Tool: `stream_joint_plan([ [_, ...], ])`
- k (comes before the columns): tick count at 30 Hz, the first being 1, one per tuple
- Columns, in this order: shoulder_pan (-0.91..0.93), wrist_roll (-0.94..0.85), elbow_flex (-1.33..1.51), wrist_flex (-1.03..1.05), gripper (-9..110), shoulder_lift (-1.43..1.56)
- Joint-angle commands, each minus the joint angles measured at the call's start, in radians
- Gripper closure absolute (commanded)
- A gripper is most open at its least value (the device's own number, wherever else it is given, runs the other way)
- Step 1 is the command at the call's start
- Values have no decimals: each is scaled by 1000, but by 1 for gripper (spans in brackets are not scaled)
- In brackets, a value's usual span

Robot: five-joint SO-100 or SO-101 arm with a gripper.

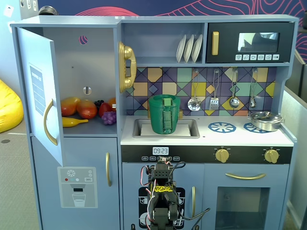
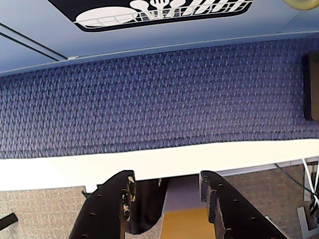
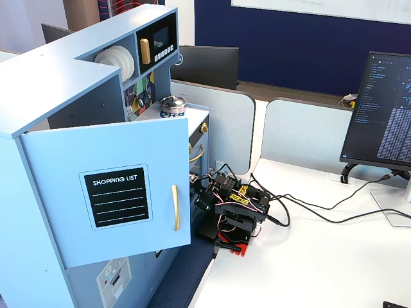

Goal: Close the left cabinet door

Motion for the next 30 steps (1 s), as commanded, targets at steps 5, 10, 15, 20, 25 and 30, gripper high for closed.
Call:
stream_joint_plan([
  [5, 31, 32, 11, 173, 101, -5],
  [10, 20, -2, 11, 173, 101, -5],
  [15, -321, -51, -146, 89, 101, -9],
  [20, -954, -69, -420, -78, 101, -98],
  [25, -1342, -310, -511, -212, 102, -153],
  [30, -1640, -360, -614, -528, 102, -328],
])
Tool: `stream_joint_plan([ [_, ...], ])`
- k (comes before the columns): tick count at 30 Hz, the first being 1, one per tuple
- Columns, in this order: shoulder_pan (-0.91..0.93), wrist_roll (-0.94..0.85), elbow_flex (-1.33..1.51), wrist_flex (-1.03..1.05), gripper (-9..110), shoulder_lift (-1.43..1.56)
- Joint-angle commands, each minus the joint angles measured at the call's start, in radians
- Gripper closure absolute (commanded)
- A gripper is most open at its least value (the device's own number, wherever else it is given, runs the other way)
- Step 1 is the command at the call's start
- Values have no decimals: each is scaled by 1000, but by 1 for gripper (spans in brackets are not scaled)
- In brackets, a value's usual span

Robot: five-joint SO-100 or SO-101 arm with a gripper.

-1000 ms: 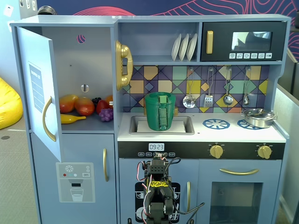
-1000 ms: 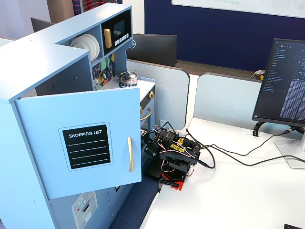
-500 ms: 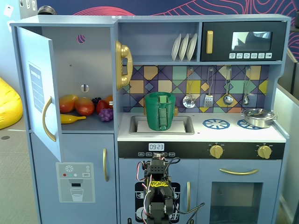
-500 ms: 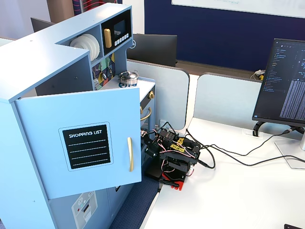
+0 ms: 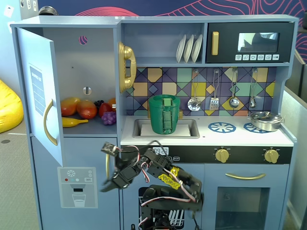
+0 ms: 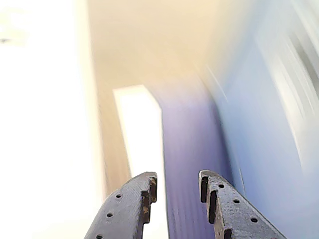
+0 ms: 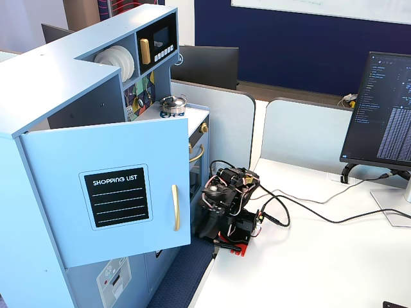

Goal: Close the left cabinet door

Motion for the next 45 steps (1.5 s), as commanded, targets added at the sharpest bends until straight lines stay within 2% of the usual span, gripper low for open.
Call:
stream_joint_plan([
  [1, -258, -40, -141, -308, 102, -163],
  [7, -344, -126, -410, -644, 102, -526],
  [14, -379, -233, -672, -853, 102, -862],
  [26, -299, -314, -950, -930, 102, -1172],
  [45, -150, -296, -799, -940, 102, -1083],
])
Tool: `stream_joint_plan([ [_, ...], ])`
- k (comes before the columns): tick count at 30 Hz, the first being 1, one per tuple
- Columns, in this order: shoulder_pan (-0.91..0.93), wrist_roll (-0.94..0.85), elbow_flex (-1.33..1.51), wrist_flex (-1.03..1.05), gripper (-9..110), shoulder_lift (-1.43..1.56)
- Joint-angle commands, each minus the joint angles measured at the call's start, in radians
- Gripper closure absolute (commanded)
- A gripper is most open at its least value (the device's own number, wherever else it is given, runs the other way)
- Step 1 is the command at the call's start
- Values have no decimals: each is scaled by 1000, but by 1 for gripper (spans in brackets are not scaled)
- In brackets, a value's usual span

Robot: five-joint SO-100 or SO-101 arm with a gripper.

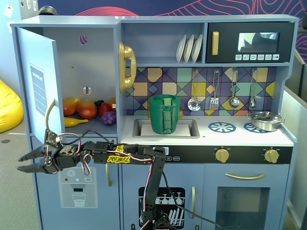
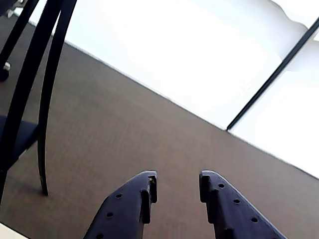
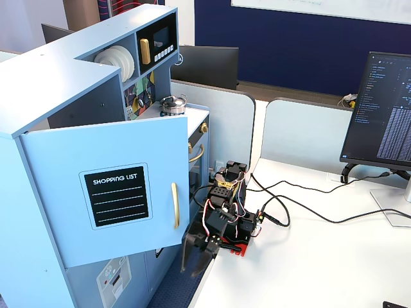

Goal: Close the left cabinet door

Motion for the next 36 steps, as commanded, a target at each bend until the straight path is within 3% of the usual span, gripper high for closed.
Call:
stream_joint_plan([
  [1, 55, 9, 26, -43, 102, 112],
  [12, 241, 12, 150, -106, 102, 213],
  [25, 426, 147, 357, -327, 102, 333],
  [36, 583, 192, 436, -380, 102, 370],
])
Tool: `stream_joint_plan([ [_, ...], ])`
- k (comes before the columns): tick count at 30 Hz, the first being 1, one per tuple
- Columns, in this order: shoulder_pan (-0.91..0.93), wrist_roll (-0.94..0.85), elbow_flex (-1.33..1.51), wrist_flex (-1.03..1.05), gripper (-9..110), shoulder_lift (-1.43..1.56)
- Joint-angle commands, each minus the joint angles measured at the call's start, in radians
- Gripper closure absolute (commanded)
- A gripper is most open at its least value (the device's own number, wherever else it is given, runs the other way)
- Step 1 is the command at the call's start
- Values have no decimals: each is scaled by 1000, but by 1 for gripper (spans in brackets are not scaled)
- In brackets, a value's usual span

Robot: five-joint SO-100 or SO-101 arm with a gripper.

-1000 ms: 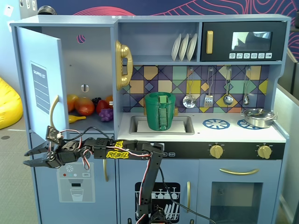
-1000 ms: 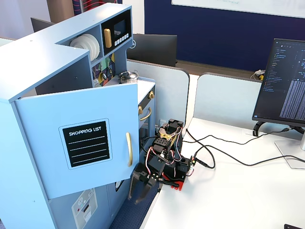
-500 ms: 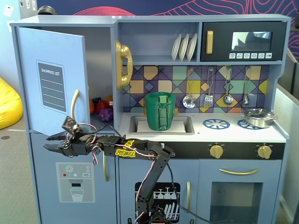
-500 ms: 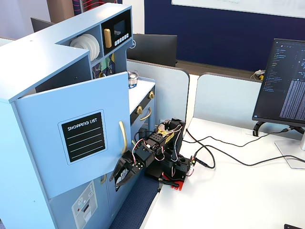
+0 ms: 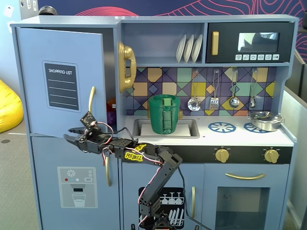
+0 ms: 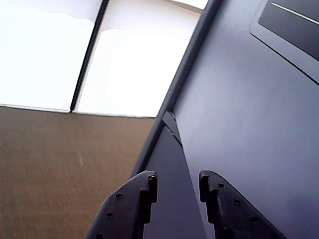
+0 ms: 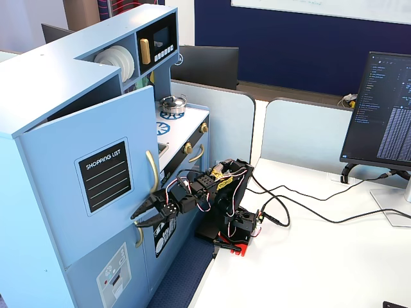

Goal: Close the left cabinet door

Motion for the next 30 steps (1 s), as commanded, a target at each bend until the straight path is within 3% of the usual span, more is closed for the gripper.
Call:
stream_joint_plan([
  [1, 69, 18, 0, -48, 102, 57],
  [17, 305, 58, -21, -146, 102, -52],
  [27, 344, 61, -9, -150, 102, -49],
  [30, 313, 110, 46, -52, 102, 75],
])
